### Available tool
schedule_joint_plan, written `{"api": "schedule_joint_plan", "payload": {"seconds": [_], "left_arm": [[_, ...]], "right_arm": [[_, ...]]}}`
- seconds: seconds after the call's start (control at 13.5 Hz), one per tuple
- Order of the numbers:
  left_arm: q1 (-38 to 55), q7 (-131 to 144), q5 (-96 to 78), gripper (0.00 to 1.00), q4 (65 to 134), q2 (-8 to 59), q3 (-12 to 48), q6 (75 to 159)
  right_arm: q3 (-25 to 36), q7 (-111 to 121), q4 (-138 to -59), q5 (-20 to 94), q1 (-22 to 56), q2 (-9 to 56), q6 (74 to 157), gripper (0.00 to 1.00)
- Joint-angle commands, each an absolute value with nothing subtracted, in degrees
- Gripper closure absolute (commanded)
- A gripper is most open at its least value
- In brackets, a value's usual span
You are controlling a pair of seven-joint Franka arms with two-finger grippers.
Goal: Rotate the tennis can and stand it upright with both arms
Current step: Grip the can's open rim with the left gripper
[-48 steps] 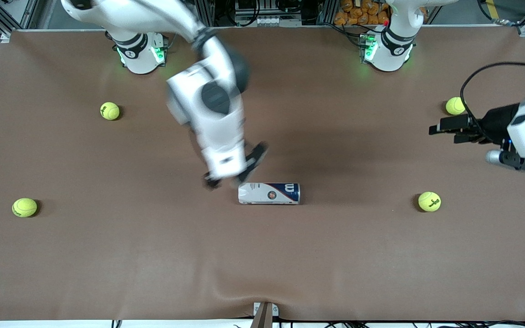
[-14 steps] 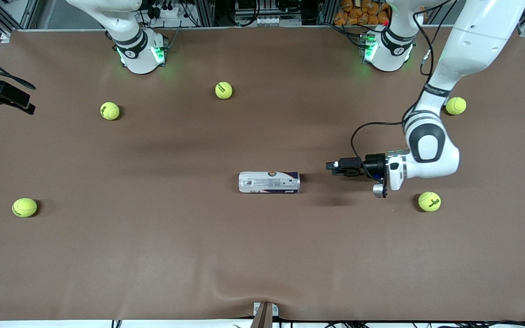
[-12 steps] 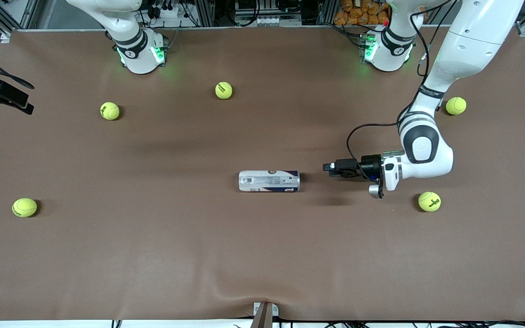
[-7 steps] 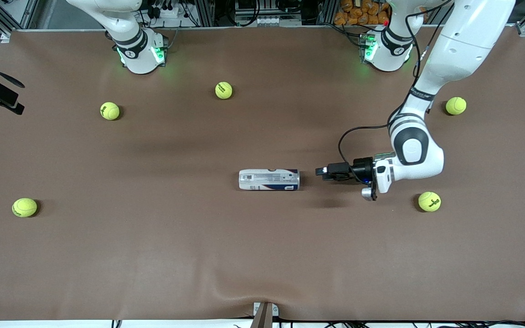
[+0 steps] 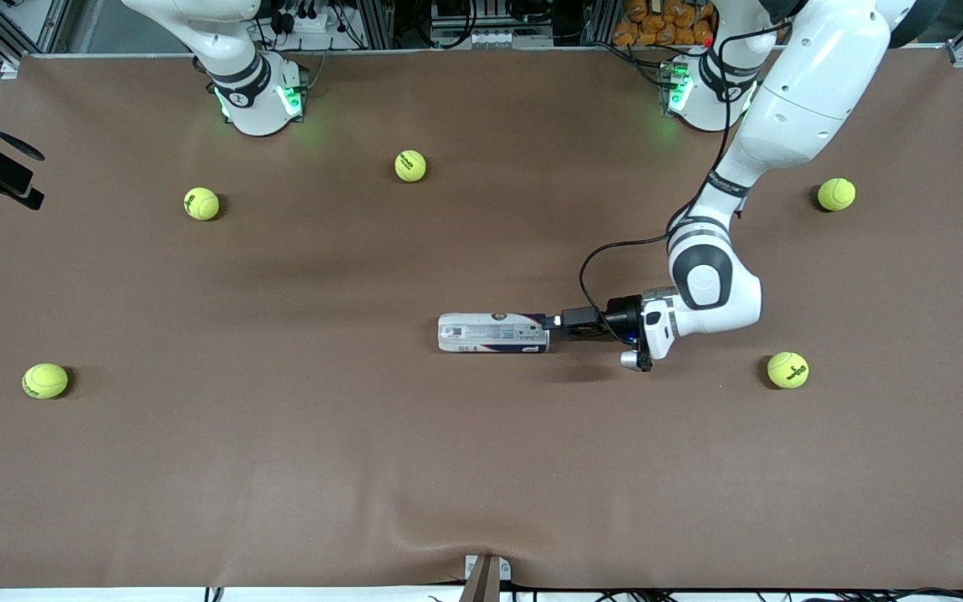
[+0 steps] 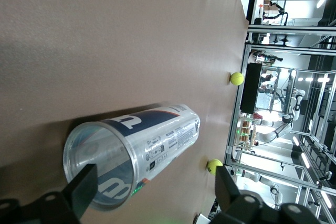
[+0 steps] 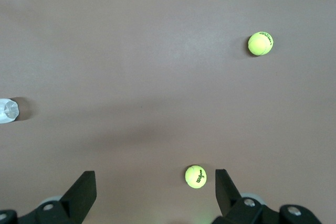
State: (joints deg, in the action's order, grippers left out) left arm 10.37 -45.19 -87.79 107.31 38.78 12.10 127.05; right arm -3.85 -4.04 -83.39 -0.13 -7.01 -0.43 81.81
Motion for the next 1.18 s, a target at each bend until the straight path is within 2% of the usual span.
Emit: {"api": "schedule_joint_plan", "payload": {"seconds": [0.0, 0.07, 0.15, 0.44, 0.52, 0.74, 0.81, 1.11], "left_arm": [[10.55, -47.54, -89.47, 0.19, 105.91, 39.99, 12.22, 127.79], [10.55, -47.55, -89.47, 0.41, 105.82, 40.08, 12.13, 127.79], [10.55, -47.55, -89.47, 0.46, 105.82, 40.17, 12.22, 127.79], [10.63, -47.64, -89.56, 0.46, 105.03, 41.22, 12.22, 127.79], [10.63, -47.64, -89.56, 0.53, 104.94, 41.39, 12.22, 127.71], [10.63, -47.64, -89.21, 0.94, 104.33, 41.40, 12.22, 127.79], [10.55, -47.20, -88.86, 1.00, 103.98, 41.14, 12.22, 127.71], [12.82, -42.57, -87.20, 1.00, 100.65, 39.82, 11.87, 127.79]], "right_arm": [[-4.48, -4.39, -83.32, 0.26, -7.82, -0.70, 81.21, 0.00], [-4.48, -4.39, -83.32, 0.26, -7.74, -0.70, 81.21, 0.00], [-4.48, -4.39, -83.32, 0.26, -7.73, -0.62, 81.21, 0.00], [-4.48, -4.39, -83.41, 0.26, -7.73, -0.53, 81.21, 0.00], [-4.48, -4.39, -83.41, 0.26, -7.73, -0.61, 81.21, 0.00], [-4.48, -4.39, -83.41, 0.26, -7.73, -0.53, 81.21, 0.00], [-4.48, -4.39, -83.41, 0.26, -7.73, -0.53, 81.21, 0.00], [-4.48, -4.39, -83.41, 0.26, -7.73, -0.53, 81.30, 0.00]]}}
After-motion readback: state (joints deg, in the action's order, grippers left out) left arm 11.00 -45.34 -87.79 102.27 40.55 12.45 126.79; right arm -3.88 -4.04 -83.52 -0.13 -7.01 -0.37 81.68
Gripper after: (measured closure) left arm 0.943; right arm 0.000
